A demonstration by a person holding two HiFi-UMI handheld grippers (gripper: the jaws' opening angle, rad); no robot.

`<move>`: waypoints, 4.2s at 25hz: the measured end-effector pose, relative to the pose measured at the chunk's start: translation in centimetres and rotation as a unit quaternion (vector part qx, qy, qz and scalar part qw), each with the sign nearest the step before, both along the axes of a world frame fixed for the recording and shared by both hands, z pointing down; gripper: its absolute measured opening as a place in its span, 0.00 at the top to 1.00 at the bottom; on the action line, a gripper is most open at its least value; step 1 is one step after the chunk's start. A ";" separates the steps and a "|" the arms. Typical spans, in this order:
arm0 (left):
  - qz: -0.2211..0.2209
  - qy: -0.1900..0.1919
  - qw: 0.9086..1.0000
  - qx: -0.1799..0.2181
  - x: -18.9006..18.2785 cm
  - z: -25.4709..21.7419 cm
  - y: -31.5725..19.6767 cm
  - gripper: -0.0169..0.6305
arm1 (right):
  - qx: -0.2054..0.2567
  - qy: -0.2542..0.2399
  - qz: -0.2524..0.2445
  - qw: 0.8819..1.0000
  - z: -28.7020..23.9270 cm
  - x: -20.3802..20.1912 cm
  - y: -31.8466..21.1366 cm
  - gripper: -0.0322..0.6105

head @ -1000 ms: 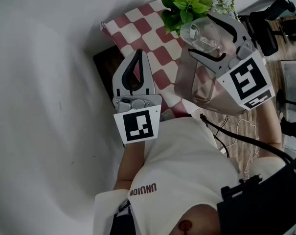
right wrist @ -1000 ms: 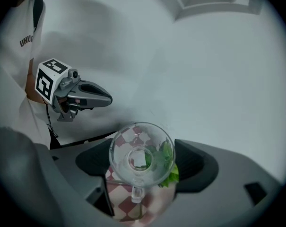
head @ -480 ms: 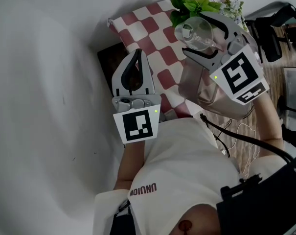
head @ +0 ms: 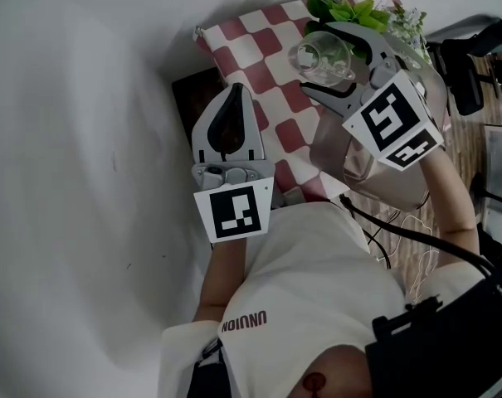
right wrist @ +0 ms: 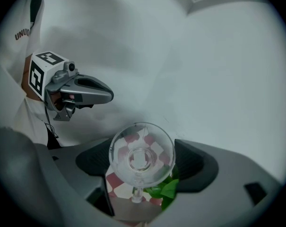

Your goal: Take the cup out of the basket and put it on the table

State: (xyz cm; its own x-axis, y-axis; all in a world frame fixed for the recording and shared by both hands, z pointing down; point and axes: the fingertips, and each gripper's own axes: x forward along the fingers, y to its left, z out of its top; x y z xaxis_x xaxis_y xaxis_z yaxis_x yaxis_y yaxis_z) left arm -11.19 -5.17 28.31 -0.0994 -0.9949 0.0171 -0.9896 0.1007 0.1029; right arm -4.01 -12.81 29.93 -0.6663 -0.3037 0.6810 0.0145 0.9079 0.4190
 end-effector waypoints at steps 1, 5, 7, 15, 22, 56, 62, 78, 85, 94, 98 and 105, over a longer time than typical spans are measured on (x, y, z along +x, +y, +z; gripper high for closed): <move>-0.001 -0.001 1.000 0.000 -0.2 0.0 0.0 0.96 | -0.002 0.000 -0.002 1.000 0.2 -0.3 0.0 0.32; -0.007 -0.007 1.000 0.001 -0.8 0.2 0.0 0.96 | -0.014 0.001 -0.010 1.000 1.2 -1.3 0.1 0.32; -0.010 -0.008 1.000 0.001 -1.2 0.4 -0.1 0.96 | -0.020 0.004 -0.015 1.000 2.0 -1.9 0.2 0.32; -0.012 -0.008 1.000 -0.002 -1.8 0.9 -0.5 0.96 | -0.049 0.013 -0.020 0.999 5.1 -3.3 -0.3 0.32; -0.017 -0.003 1.000 -0.011 -2.4 1.8 -0.9 0.96 | -0.067 0.022 -0.022 0.997 7.6 -4.1 -0.8 0.32; -0.026 -0.003 0.999 -0.021 -4.5 3.8 -3.0 0.96 | -0.102 0.091 -0.058 0.989 15.4 -8.4 -2.0 0.32; -0.029 0.000 0.999 -0.027 -4.7 3.9 -3.1 0.96 | -0.109 0.106 -0.061 0.987 16.7 -8.4 -2.0 0.32; -0.033 0.004 0.999 -0.032 -5.3 4.5 -3.0 0.96 | -0.119 0.132 -0.061 0.982 19.7 -8.5 -1.7 0.32; -0.029 0.004 0.999 -0.031 -5.1 4.6 -3.5 0.96 | -0.132 0.139 -0.053 0.980 20.7 -8.3 -1.8 0.32; -0.027 0.006 0.999 -0.028 -5.1 4.4 -3.6 0.96 | -0.146 0.144 -0.049 0.977 21.3 -8.2 -1.4 0.32; -0.028 0.006 0.999 -0.026 -5.1 4.3 -3.6 0.96 | -0.148 0.146 -0.047 0.977 21.5 -8.2 -1.5 0.32; -0.025 0.006 0.999 -0.027 -4.9 4.4 -3.6 0.96 | -0.162 0.152 -0.036 0.974 21.9 -7.7 -1.6 0.32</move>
